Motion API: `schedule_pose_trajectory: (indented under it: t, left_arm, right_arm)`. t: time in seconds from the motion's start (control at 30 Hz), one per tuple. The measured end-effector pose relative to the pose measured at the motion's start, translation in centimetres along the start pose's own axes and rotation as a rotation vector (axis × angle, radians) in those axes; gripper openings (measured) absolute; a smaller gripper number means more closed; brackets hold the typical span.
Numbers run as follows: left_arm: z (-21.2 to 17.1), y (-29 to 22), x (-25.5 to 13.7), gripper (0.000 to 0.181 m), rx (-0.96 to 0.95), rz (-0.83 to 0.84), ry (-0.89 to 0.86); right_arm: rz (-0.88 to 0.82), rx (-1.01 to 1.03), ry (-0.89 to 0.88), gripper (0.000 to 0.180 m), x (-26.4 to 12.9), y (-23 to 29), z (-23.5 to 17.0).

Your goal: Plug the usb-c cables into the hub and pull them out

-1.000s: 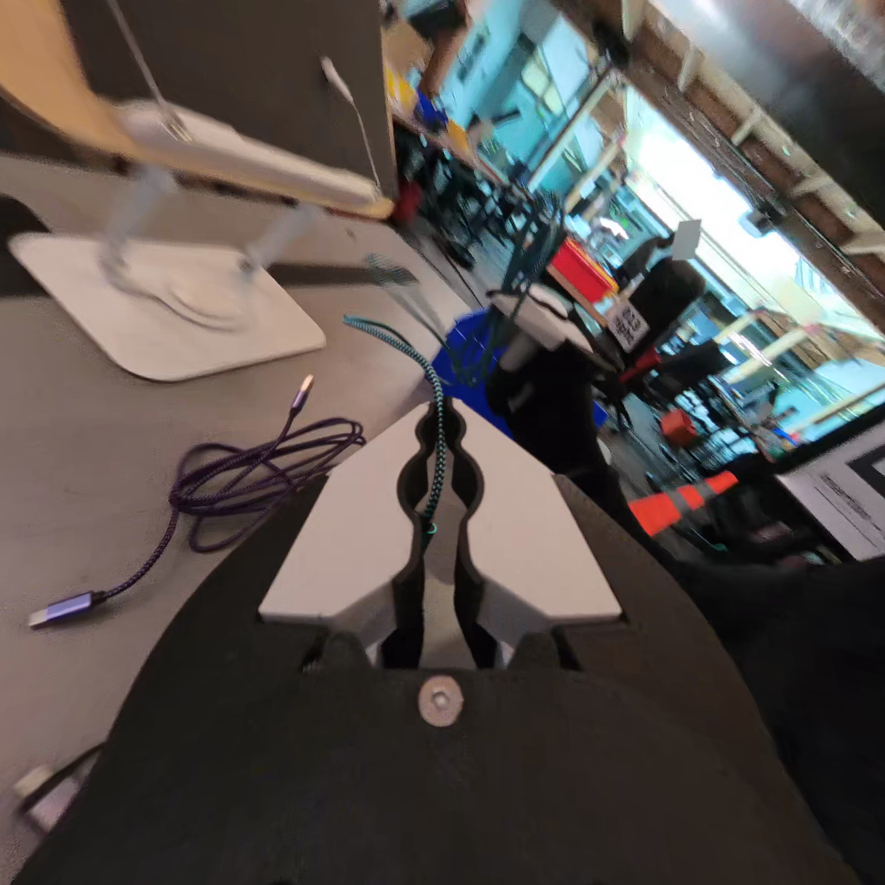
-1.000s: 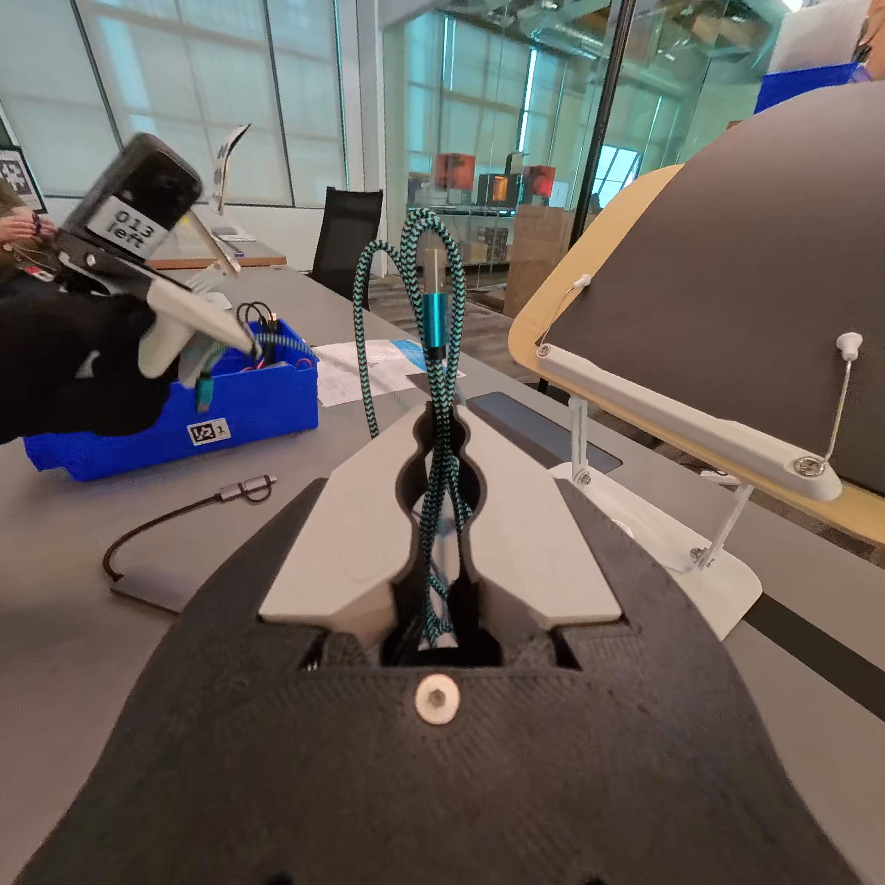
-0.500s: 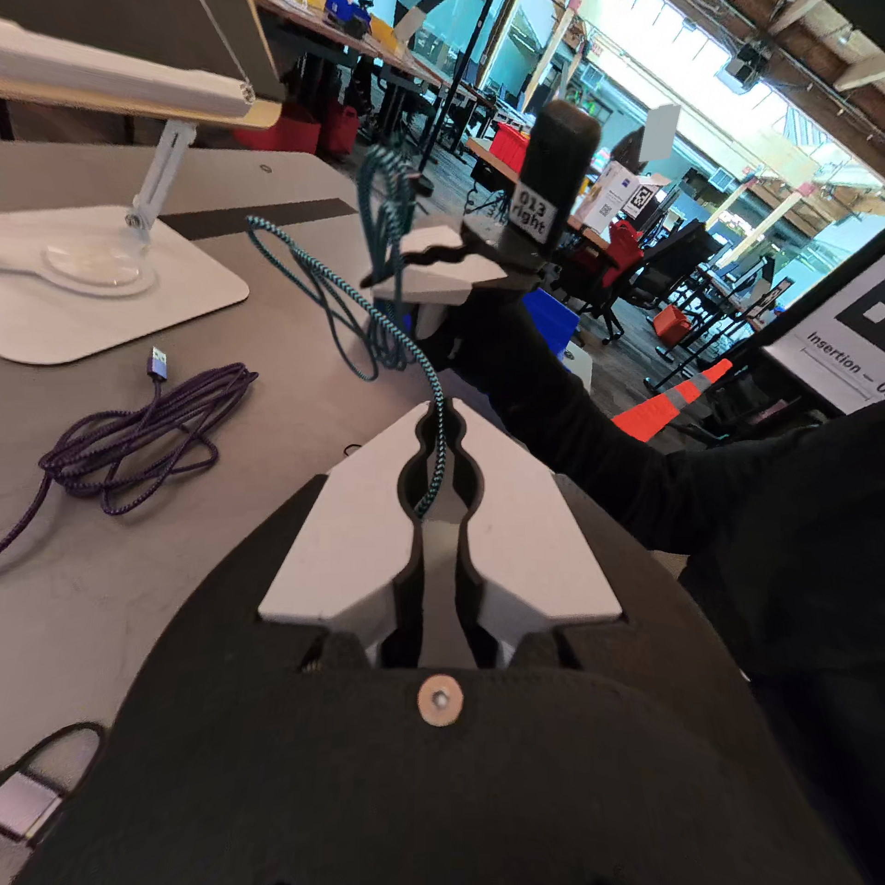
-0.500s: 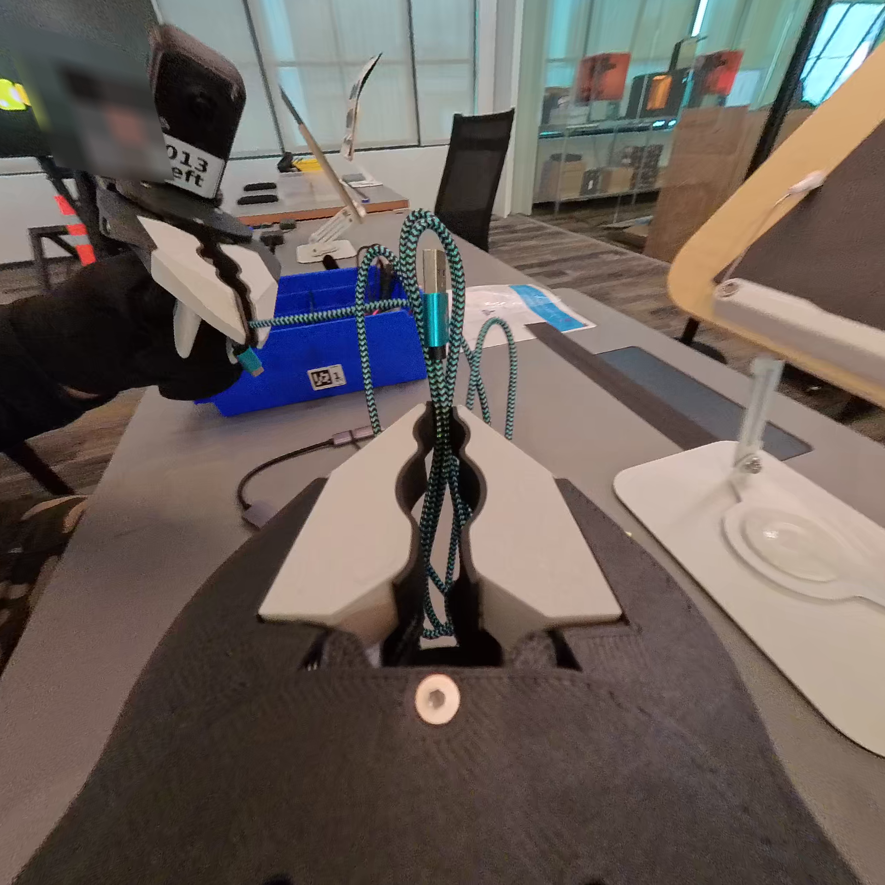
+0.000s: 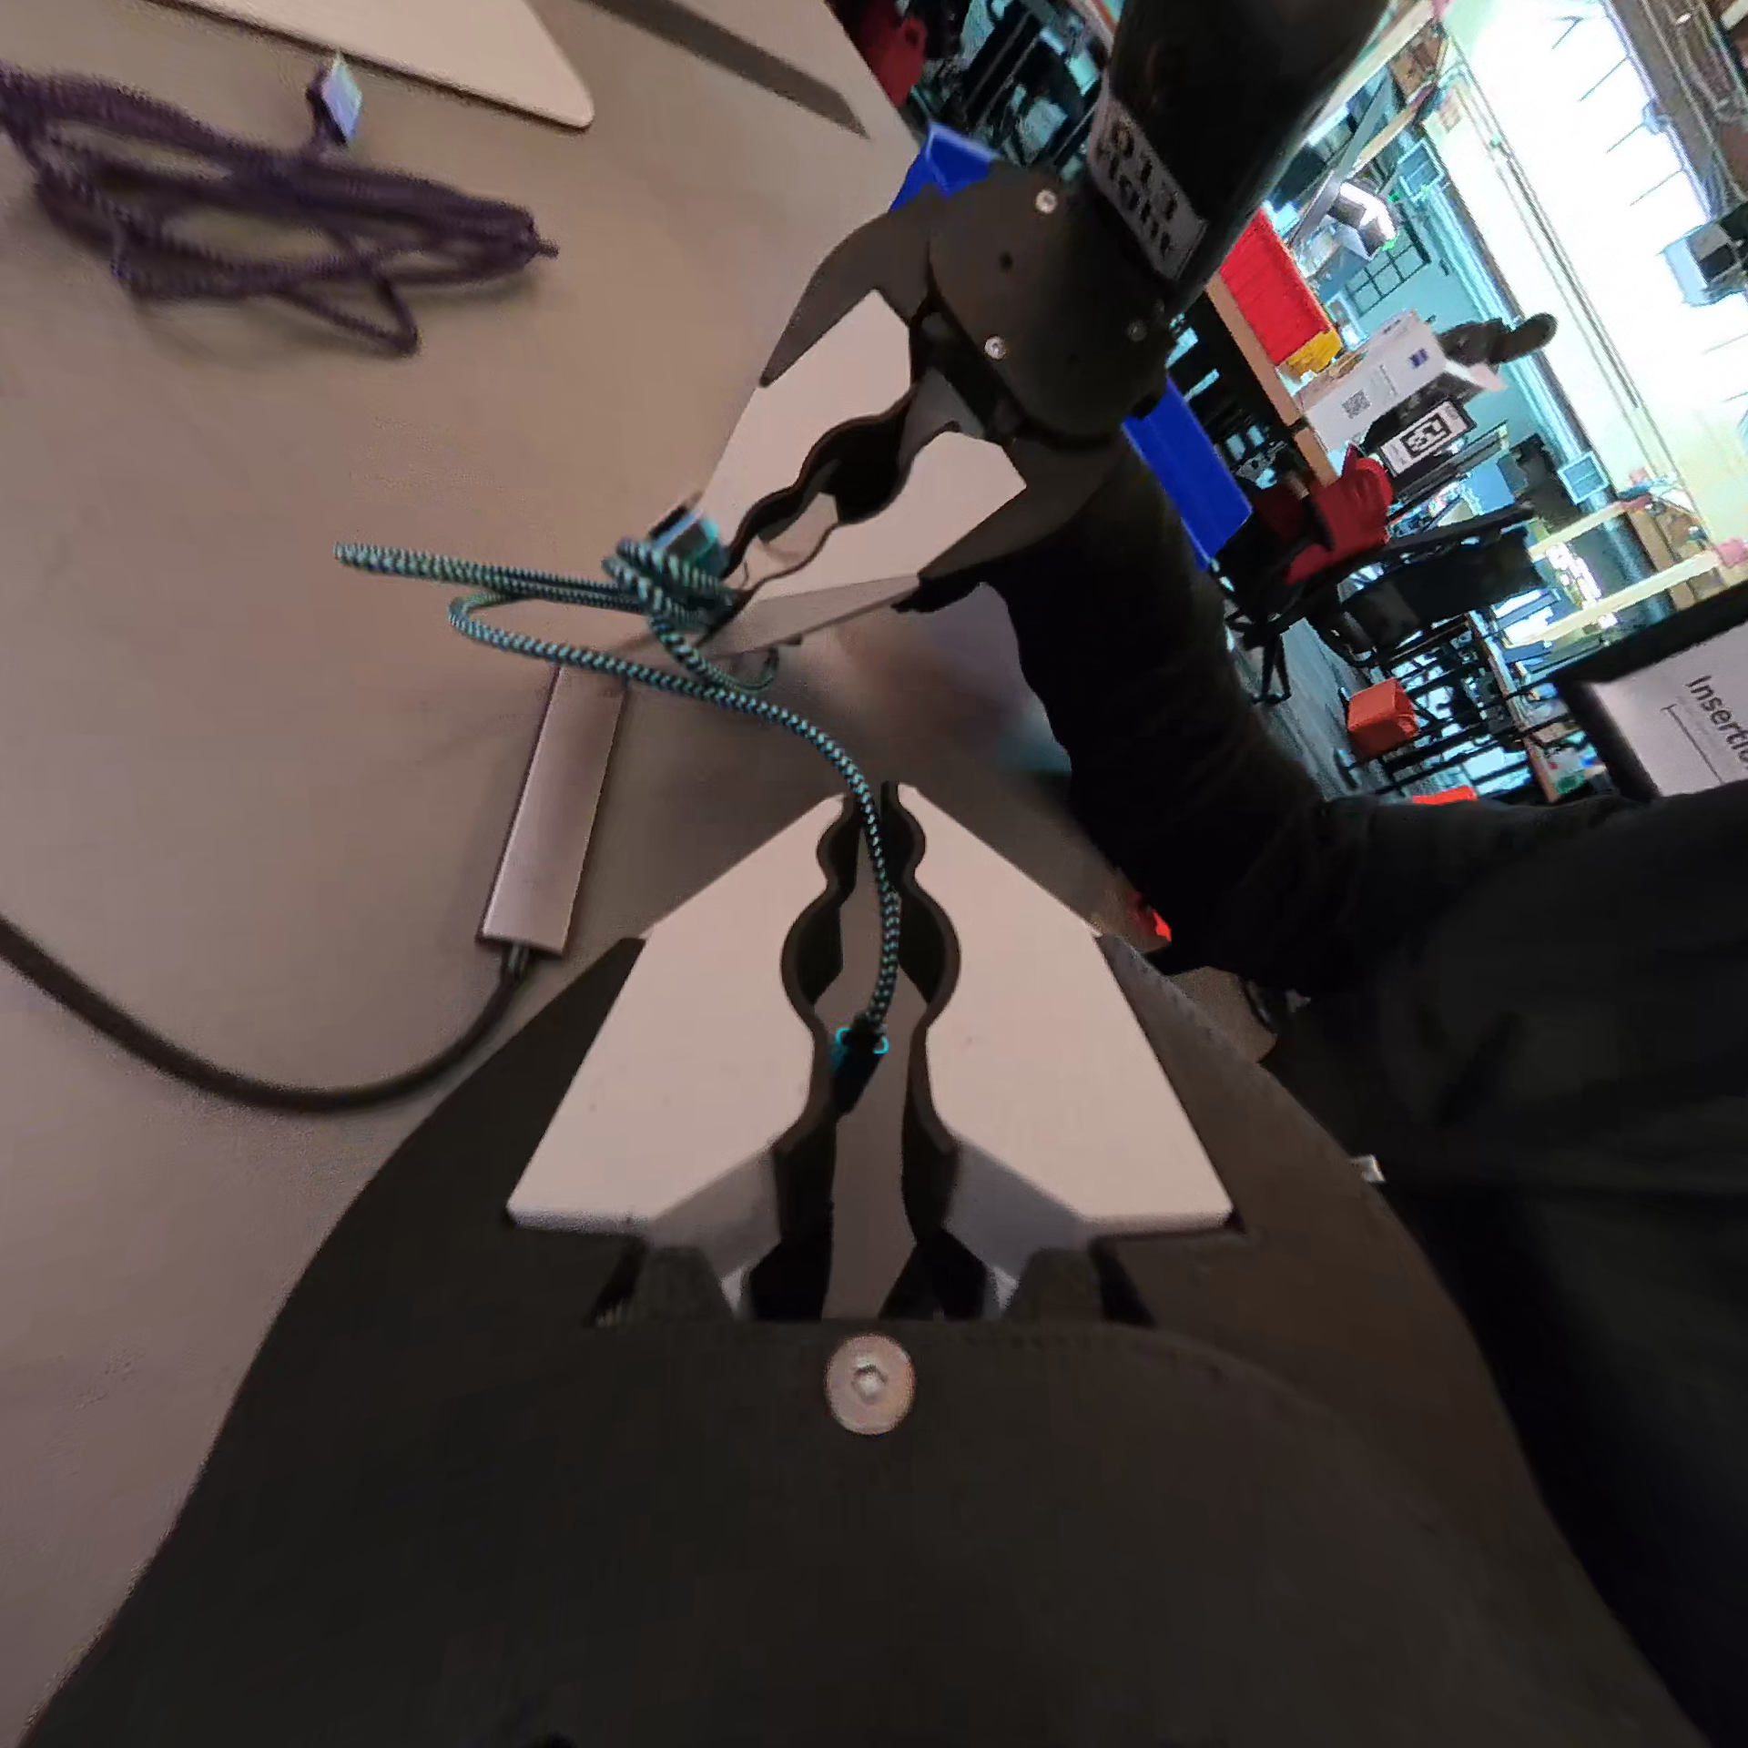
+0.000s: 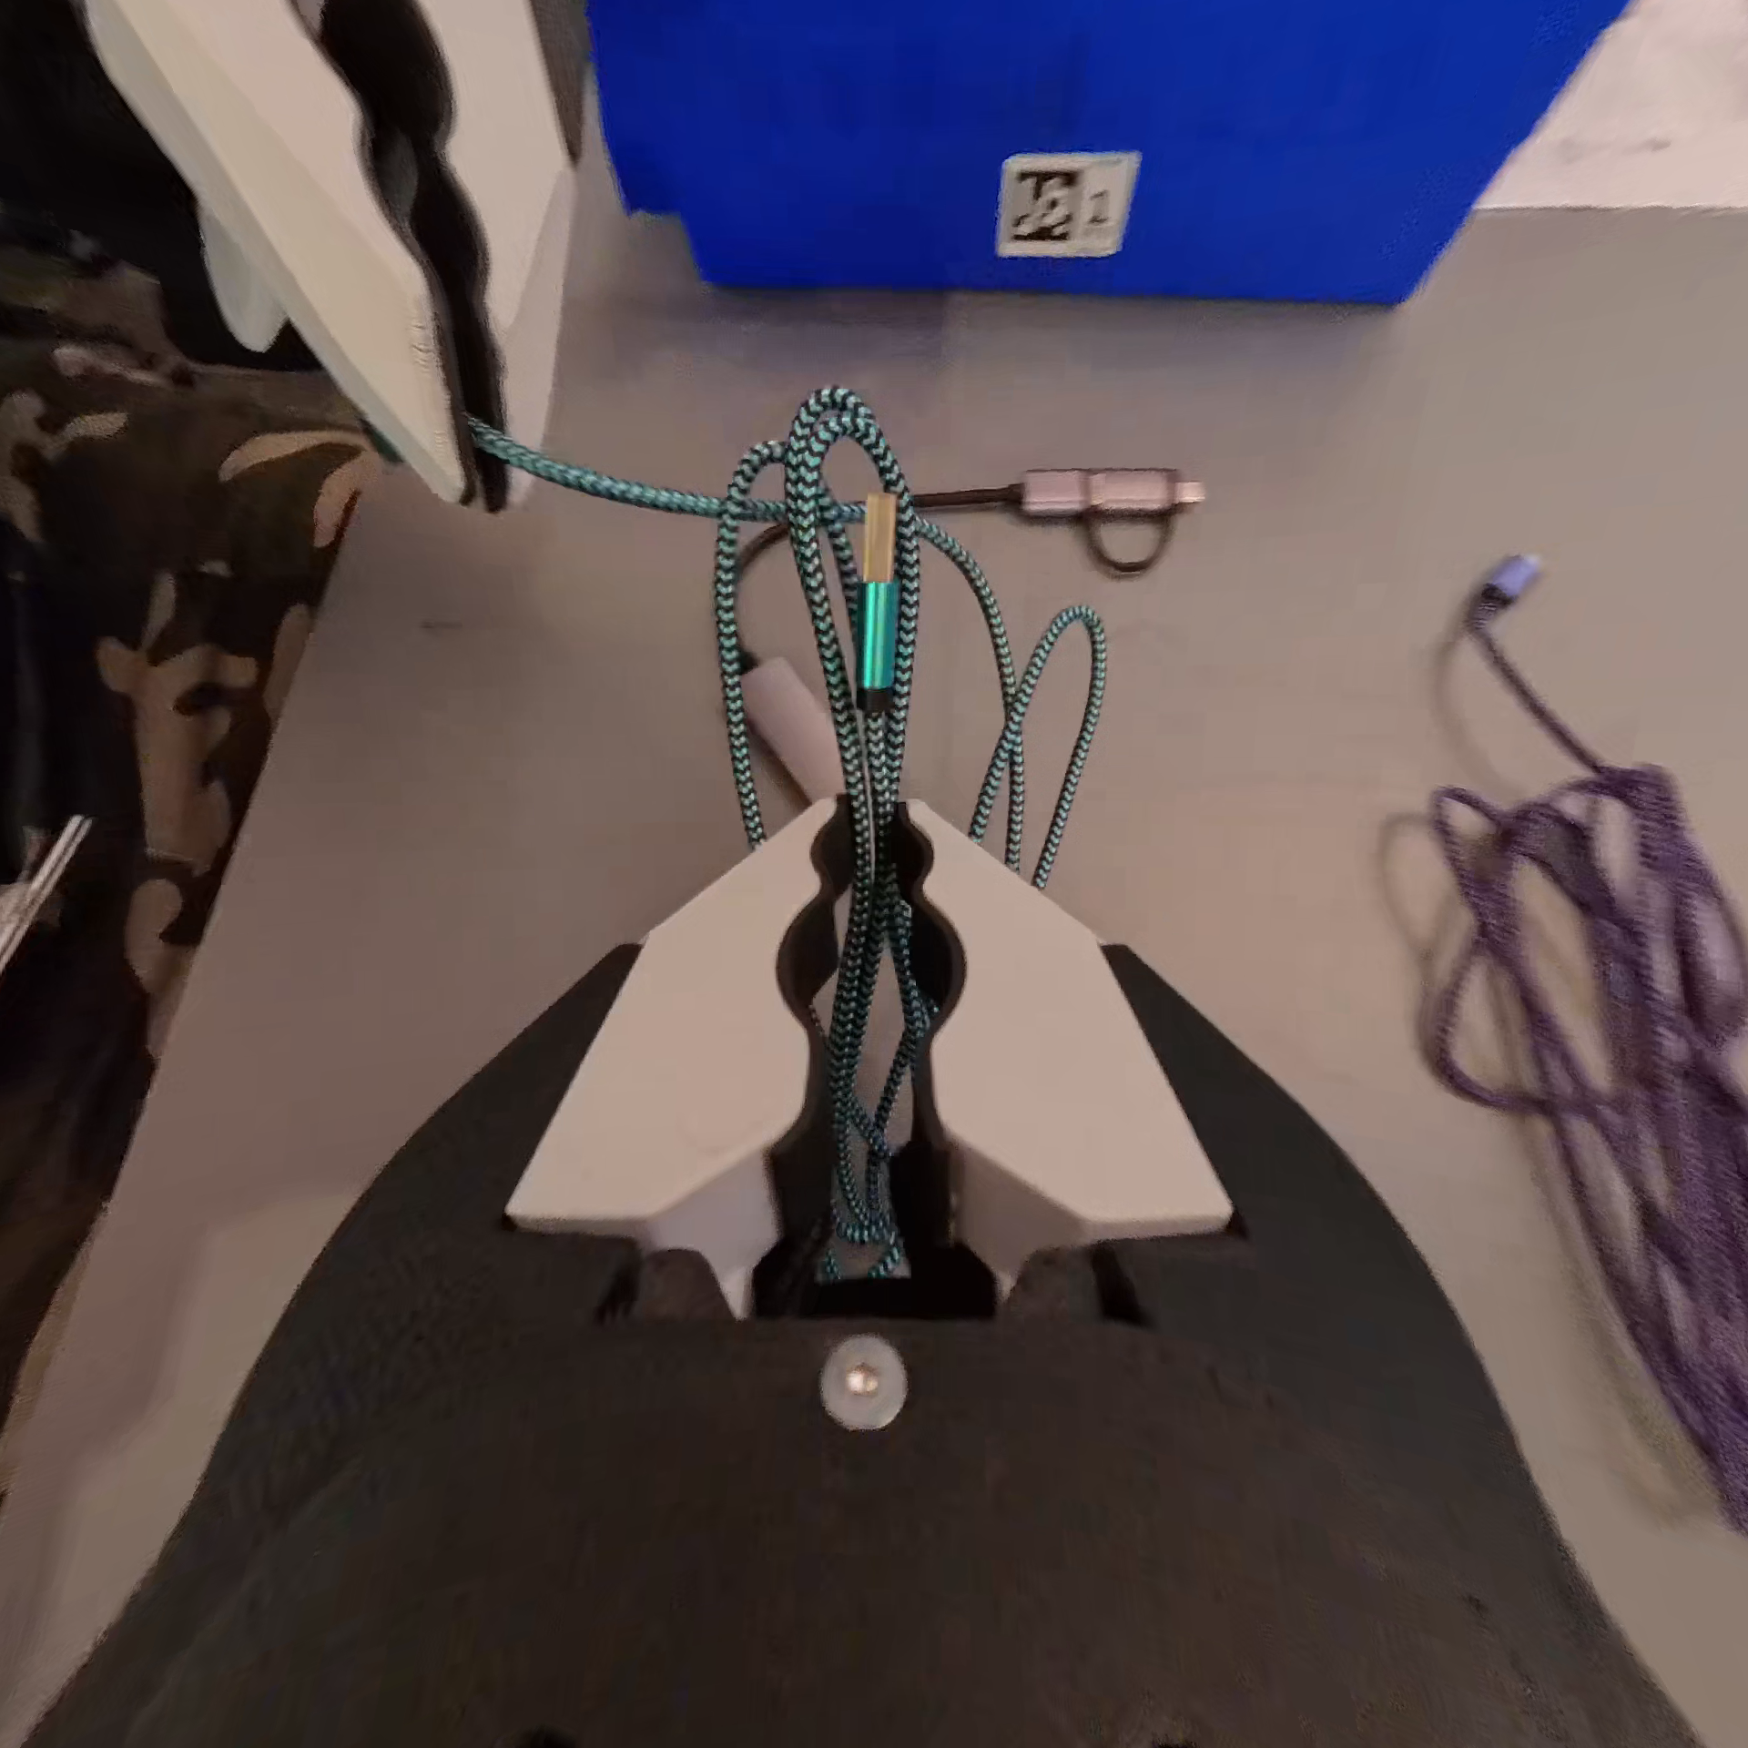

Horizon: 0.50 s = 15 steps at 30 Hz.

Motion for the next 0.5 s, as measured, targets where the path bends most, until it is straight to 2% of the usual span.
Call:
schedule_pose_trajectory:
  t: [0.17, 0.33, 0.4, 0.5]
  left_arm:
    - [-2.3, 1.6, -0.3, 0.001, -0.045, 0.027, 0.03]
    - [-2.8, 2.1, -0.2, 0.001, -0.063, 0.032, 0.028]
    - [-2.8, 2.0, -0.1, 0.001, -0.069, 0.029, 0.024]
    - [-3.1, 2.0, 0.2, 0.001, -0.064, 0.033, 0.044]
  right_arm:
    - [0.061, 0.022, 0.042, 0.042, 1.7, 0.6, -0.5]
    - [0.059, 0.067, 0.037, 0.1, 0.2, 0.7, -0.5]
    - [0.096, 0.112, 0.066, 0.108, 0.0, 1.7, -1.0]
    - [0.058, 0.112, 0.224, 0.119, 0.1, 3.0, -3.6]
Point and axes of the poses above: each gripper's, where its closed fingertips meet, x out along the fingers, z out of its top, y = z × x across the jaws, the point moved 2 cm from there along -x, back along the fingers, and after that the axes turned 8 degrees about z, right-handed, at the moved point
